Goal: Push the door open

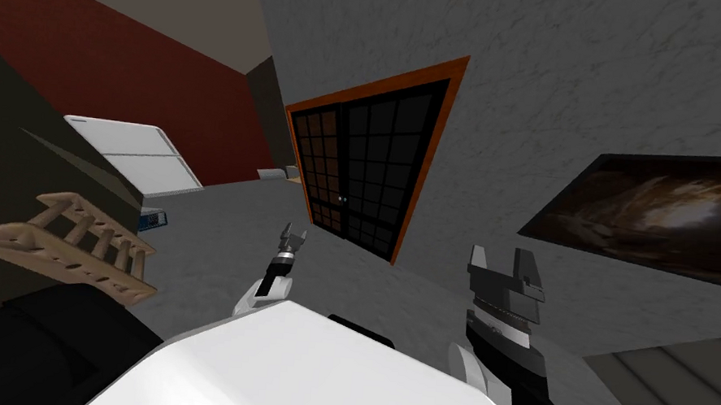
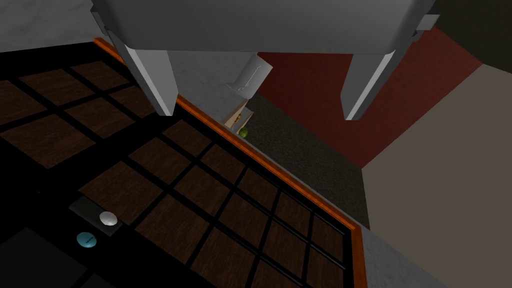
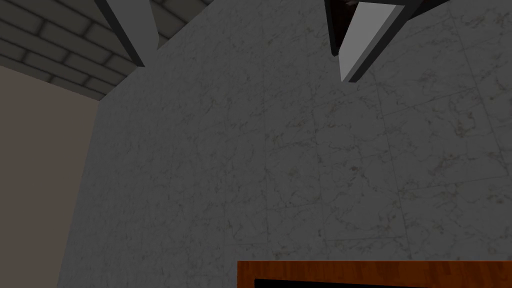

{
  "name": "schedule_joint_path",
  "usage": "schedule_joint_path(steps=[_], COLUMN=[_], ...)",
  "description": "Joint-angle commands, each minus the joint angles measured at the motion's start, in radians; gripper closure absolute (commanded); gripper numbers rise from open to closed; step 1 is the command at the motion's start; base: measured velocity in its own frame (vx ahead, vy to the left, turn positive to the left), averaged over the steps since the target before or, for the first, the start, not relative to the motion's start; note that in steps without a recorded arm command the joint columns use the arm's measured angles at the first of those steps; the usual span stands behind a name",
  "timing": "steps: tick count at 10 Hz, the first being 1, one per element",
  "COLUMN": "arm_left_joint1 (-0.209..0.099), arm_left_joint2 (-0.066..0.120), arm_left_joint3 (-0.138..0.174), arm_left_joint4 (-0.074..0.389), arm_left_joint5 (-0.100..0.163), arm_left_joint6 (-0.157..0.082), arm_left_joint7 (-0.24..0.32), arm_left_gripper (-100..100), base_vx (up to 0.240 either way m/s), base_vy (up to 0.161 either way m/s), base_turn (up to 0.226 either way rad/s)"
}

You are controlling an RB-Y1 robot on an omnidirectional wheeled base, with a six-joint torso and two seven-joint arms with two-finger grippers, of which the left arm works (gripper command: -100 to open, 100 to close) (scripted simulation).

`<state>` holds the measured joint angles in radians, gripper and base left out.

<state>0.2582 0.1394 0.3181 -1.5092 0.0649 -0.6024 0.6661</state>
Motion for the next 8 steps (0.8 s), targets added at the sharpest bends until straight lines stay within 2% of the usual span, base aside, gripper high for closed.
schedule_joint_path(steps=[1,8], arm_left_joint1=[-0.014,-0.058], arm_left_joint2=[0.002,0.007], arm_left_joint3=[0.012,0.063], arm_left_joint4=[0.030,0.151], arm_left_joint5=[0.003,0.016], arm_left_joint6=[-0.006,-0.037], arm_left_joint7=[0.023,0.128], arm_left_gripper=[-100,-100], base_vx=[0.019,0.026], base_vy=[0.106,0.107], base_turn=[-0.170,-0.198])
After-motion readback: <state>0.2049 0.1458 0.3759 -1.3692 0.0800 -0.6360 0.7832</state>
